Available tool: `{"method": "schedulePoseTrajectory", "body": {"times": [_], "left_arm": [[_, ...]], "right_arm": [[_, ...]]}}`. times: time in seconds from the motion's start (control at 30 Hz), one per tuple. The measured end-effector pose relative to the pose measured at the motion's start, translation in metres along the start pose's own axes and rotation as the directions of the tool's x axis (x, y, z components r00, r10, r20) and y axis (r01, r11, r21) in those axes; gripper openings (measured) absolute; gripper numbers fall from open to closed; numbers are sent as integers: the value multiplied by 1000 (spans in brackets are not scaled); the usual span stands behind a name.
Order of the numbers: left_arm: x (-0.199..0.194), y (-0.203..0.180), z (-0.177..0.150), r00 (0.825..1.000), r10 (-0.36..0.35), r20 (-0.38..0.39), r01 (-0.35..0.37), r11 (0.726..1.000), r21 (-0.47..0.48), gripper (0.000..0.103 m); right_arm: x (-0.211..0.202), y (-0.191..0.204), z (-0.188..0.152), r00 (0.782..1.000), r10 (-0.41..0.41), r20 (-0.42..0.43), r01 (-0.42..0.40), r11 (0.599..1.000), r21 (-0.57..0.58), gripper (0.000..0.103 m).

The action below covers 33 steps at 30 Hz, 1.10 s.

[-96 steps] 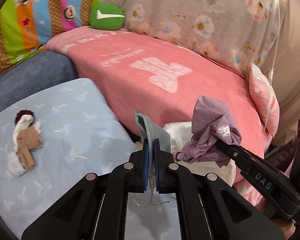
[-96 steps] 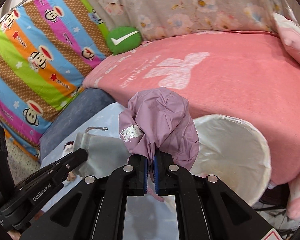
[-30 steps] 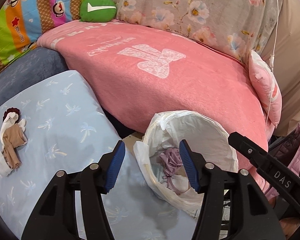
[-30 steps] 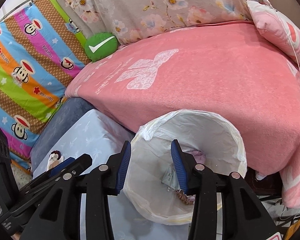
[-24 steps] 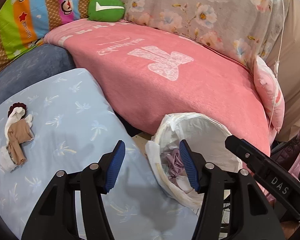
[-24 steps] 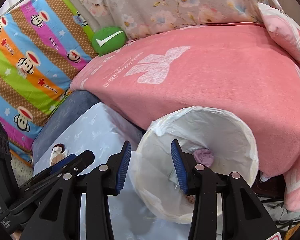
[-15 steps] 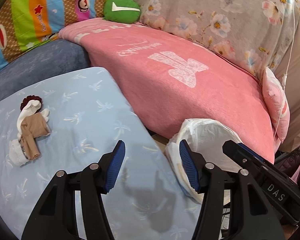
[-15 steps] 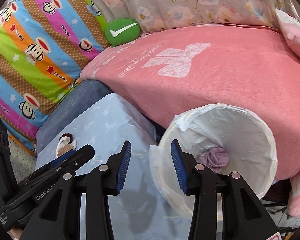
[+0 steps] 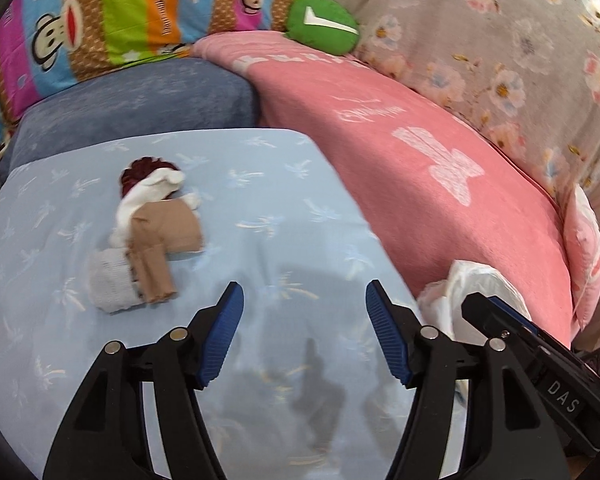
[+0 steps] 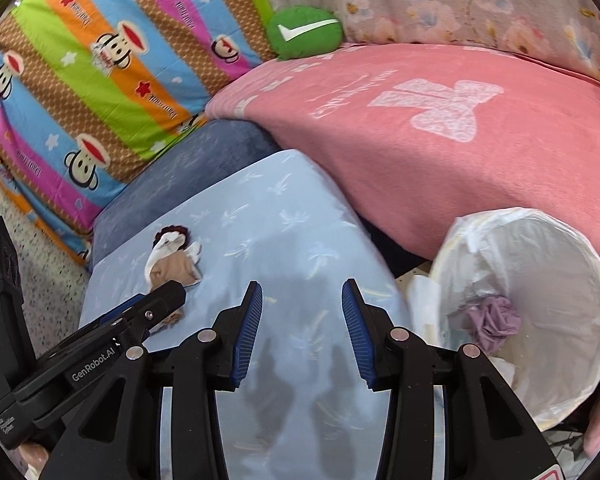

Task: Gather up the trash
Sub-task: 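Move both open grippers back to the remaining pile, then grasp the white sock with the left gripper while the right gripper grasps the beige stocking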

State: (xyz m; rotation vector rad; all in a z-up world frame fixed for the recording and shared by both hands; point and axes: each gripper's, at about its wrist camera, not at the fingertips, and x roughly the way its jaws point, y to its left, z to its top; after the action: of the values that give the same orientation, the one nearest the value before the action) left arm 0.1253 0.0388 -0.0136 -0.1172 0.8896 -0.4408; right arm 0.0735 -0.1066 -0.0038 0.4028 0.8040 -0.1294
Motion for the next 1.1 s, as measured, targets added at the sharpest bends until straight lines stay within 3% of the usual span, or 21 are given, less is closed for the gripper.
{"method": "schedulePoseTrajectory", "body": {"times": [0.33, 0.6, 0.8, 0.97, 1.1], "left_arm": [[-1, 79, 0, 994, 106, -17, -107, 988, -108, 65], [13, 129, 2, 987, 145, -65, -154, 974, -166, 70], [35, 157, 5, 984, 130, -120, -153, 966, -210, 71], [46, 172, 6, 988, 63, -144, -100, 958, -270, 70], [49, 181, 6, 988, 4, -153, -51, 949, -310, 57]], "right_arm": [[50, 61, -8, 996, 46, -81, -52, 996, -77, 41], [99, 109, -16, 984, 77, -158, -99, 986, -134, 41], [136, 133, -18, 973, 91, -212, -128, 978, -166, 41], [160, 148, -18, 964, 99, -246, -147, 972, -183, 41], [175, 156, -19, 958, 107, -266, -160, 969, -187, 41]]}}
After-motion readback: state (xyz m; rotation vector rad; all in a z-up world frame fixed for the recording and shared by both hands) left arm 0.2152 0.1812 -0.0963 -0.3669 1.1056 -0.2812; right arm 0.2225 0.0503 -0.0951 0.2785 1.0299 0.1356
